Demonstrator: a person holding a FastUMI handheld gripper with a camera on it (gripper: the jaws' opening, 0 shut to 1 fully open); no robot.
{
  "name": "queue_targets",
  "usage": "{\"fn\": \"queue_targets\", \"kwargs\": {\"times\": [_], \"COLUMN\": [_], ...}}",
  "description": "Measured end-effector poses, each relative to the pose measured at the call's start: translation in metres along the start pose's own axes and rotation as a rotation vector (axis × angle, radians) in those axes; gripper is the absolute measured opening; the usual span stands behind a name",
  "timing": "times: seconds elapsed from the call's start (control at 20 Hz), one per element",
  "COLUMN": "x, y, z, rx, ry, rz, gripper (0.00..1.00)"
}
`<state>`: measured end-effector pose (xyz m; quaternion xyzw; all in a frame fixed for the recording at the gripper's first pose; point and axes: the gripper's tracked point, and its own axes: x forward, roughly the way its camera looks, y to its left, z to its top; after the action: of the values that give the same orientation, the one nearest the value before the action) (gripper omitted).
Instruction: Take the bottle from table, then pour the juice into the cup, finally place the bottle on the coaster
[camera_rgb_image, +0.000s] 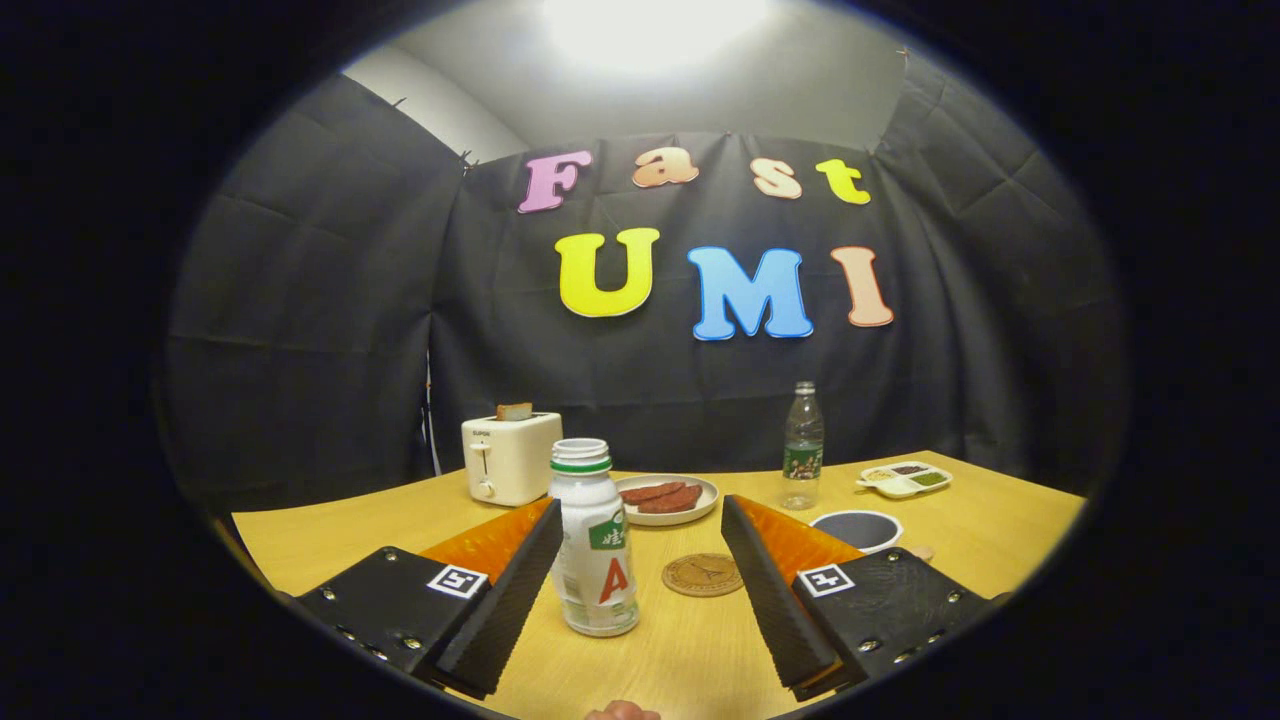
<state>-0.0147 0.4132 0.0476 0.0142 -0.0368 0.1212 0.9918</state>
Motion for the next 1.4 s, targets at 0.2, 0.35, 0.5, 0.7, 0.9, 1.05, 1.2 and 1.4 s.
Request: {"fn": "queue_targets", "kwargs": {"times": [0.2,0.35,0.5,0.7,0.9,1.05,1.2,1.4], "x": [0.026,0.044,0.056,0.049,0.055,0.05,0.045,0.042], "y": [0.017,0.021,0.029,0.033,0.025,0.025,0.024,0.014], "z": [-0.01,-0.024,-0.035,-0.036,-0.041,-0.035,-0.025,-0.015], "rx": [-0.001,-0.006,0.004,-0.023,0.028,0.085,0.168,0.326], "ry": [0.013,0.05,0.071,0.081,0.078,0.069,0.054,0.034], "rz": [0.043,0.059,0.088,0.101,0.043,0.018,0.017,0.018], "gripper": [0.97,0.97,0.97,0.78,0.69,0.69,0.69,0.69]}}
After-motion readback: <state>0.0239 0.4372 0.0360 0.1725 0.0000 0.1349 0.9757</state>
